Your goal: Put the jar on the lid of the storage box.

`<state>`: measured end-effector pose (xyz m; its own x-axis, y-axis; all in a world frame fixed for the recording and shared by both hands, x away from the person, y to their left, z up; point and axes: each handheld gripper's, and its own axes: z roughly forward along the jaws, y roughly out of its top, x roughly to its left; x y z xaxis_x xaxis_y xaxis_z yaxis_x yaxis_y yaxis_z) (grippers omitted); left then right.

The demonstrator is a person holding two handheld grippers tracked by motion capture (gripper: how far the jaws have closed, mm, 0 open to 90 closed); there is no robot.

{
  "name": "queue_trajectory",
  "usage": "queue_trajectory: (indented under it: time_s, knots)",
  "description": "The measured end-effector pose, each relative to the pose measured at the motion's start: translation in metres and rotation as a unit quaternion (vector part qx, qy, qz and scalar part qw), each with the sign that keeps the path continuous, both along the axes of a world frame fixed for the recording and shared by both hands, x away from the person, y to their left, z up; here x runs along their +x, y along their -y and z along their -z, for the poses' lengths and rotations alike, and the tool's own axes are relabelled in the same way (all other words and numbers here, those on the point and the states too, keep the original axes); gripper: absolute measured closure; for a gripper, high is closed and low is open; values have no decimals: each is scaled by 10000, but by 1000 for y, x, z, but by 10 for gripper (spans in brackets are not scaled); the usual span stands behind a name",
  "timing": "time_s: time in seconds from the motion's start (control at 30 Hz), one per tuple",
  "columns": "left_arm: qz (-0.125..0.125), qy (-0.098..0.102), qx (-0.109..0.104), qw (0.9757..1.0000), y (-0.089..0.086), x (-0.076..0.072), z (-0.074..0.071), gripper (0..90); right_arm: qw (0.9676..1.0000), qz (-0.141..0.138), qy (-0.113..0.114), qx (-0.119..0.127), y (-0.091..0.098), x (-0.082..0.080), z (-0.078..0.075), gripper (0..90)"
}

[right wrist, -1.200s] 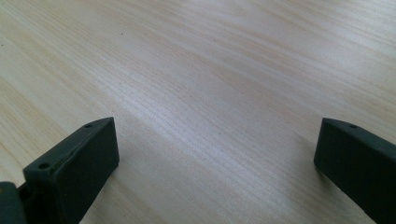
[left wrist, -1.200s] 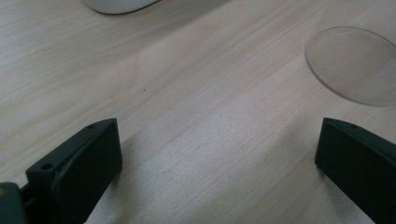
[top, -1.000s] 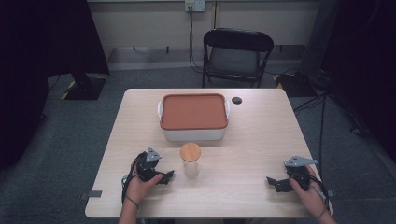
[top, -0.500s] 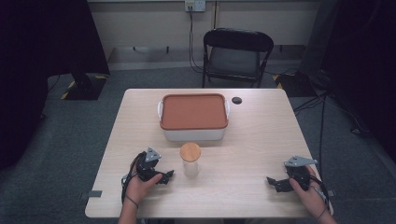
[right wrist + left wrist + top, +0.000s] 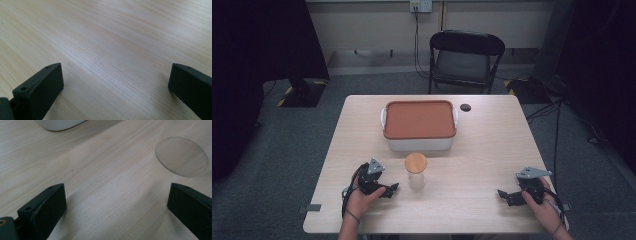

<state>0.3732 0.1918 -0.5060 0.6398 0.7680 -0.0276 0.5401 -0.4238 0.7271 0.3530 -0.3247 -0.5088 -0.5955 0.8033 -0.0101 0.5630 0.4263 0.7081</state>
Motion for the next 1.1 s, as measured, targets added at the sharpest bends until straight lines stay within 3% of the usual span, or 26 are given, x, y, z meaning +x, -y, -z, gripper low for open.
queue_trajectory:
  time_s: [1.1]
  knots:
    - [548, 187, -185, 9982, 16, -7, -19, 19, 10000, 0, 0, 0, 0, 0, 0, 0]
